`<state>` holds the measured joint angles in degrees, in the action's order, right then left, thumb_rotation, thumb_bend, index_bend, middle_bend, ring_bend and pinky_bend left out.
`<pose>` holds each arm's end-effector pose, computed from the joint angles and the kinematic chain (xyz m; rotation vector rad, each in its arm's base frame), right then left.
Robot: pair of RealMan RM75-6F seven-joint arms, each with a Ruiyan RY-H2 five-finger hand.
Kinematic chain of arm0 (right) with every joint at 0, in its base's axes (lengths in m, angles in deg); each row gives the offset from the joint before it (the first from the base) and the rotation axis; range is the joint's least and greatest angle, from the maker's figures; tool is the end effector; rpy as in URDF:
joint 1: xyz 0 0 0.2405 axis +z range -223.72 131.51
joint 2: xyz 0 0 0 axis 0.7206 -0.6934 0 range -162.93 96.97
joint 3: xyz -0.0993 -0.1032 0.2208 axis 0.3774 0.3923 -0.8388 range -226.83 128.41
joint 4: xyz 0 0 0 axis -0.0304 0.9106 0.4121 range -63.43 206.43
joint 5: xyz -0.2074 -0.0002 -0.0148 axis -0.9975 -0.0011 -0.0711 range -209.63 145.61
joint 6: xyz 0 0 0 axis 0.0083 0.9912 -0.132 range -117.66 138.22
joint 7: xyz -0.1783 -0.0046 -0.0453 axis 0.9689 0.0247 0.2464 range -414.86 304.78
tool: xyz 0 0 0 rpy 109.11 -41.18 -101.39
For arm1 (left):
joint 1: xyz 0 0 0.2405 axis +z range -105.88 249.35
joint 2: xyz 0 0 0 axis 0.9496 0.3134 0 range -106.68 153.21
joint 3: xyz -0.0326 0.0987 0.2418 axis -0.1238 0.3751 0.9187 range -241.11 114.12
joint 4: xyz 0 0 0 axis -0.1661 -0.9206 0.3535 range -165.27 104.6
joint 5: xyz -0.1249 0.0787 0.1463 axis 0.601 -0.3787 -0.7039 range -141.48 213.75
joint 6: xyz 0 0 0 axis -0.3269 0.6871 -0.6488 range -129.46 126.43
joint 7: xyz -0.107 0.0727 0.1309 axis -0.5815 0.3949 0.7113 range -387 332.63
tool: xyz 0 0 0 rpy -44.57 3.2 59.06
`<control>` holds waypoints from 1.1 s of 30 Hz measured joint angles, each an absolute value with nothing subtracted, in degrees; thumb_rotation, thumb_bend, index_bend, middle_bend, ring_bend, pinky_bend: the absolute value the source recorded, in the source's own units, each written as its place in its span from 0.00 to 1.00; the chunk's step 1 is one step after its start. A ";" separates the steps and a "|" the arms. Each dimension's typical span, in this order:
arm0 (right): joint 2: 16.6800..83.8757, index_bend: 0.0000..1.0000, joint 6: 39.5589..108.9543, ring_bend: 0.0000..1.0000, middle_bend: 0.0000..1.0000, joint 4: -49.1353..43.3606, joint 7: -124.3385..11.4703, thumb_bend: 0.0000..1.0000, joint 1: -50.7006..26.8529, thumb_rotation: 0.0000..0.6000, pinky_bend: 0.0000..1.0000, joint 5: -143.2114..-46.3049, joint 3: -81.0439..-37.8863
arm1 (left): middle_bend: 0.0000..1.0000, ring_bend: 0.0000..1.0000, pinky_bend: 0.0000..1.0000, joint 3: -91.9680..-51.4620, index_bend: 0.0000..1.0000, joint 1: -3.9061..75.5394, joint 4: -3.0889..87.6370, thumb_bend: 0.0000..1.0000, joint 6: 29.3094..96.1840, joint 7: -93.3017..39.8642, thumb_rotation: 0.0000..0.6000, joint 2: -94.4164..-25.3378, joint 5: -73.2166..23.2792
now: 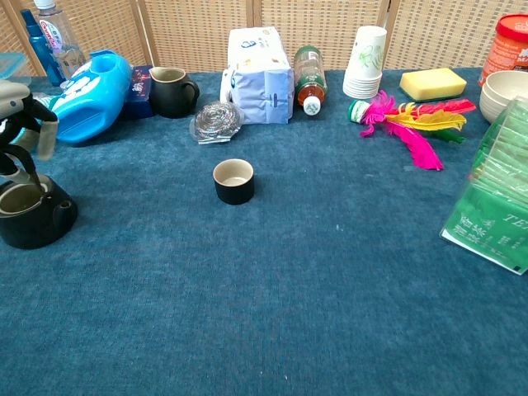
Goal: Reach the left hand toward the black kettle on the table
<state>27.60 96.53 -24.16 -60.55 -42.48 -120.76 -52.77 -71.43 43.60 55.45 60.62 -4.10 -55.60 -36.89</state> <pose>-0.3025 -0.2164 0.1804 1.3686 -0.9426 1.0095 -0.2411 0.3490 0.0443 -1.7441 -0.7630 -0.7382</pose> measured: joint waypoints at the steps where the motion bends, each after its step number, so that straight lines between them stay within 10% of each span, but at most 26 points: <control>1: 27.59 0.00 96.47 0.00 0.00 -24.19 -60.57 0.00 -42.45 1.00 0.00 -120.83 -52.71 | 0.93 0.86 0.98 -71.24 0.75 43.58 55.24 0.42 60.96 -4.46 1.00 -55.63 -37.76; 33: 26.92 0.00 96.63 0.00 0.00 -24.95 -61.32 0.00 -42.54 1.00 0.00 -121.22 -52.15 | 0.96 0.88 1.00 -72.44 0.77 33.37 46.93 0.43 65.98 -4.82 1.00 -58.18 -55.85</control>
